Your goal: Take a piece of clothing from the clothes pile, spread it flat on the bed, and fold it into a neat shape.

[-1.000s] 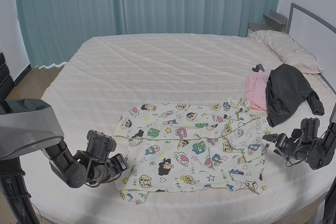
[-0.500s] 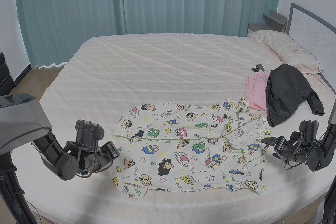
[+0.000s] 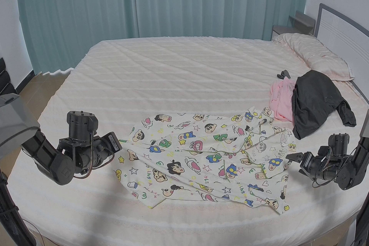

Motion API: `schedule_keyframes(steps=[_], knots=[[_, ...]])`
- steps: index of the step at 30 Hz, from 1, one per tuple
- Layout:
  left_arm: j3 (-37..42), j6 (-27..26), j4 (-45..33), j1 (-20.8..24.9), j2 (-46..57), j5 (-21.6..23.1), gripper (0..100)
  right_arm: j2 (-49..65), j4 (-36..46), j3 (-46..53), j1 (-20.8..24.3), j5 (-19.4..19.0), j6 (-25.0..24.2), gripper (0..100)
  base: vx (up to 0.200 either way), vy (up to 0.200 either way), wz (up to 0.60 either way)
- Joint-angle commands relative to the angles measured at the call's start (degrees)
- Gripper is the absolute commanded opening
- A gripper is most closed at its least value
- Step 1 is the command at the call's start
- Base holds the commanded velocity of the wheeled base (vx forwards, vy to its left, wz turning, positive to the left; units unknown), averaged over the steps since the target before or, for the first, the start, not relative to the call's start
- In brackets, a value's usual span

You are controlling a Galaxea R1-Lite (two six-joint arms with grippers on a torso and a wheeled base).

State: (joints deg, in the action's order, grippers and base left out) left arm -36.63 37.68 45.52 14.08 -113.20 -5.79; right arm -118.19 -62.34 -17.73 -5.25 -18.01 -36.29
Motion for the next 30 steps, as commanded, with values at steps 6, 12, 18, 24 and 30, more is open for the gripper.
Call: schedule_keyframes(steps=[6,12,18,24,30], knots=[[-10.8,-7.3,-13.3,0.9,5.3,0.0,0,-3.1,-5.0,4.7,0.3,-1.3,5.7,100,0.0,0.0,0.0],[-17.7,-7.3,-16.7,0.9,1.2,0.0,0,-4.0,-9.1,7.9,0.4,-3.5,7.9,100,0.0,0.0,0.0],[-17.7,-7.3,-19.2,1.2,-1.9,0.0,100,-3.7,-10.2,9.6,0.5,-6.1,8.0,100,0.0,0.0,0.0],[-17.4,-6.8,-19.4,0.8,-3.9,-0.2,100,-3.7,-10.2,12.4,1.7,-7.5,11.1,100,0.0,0.0,0.0],[-14.5,-0.3,-19.4,0.1,0.1,-0.3,100,-3.5,-10.3,15.0,1.8,-11.0,17.1,100,0.0,0.0,0.0]])
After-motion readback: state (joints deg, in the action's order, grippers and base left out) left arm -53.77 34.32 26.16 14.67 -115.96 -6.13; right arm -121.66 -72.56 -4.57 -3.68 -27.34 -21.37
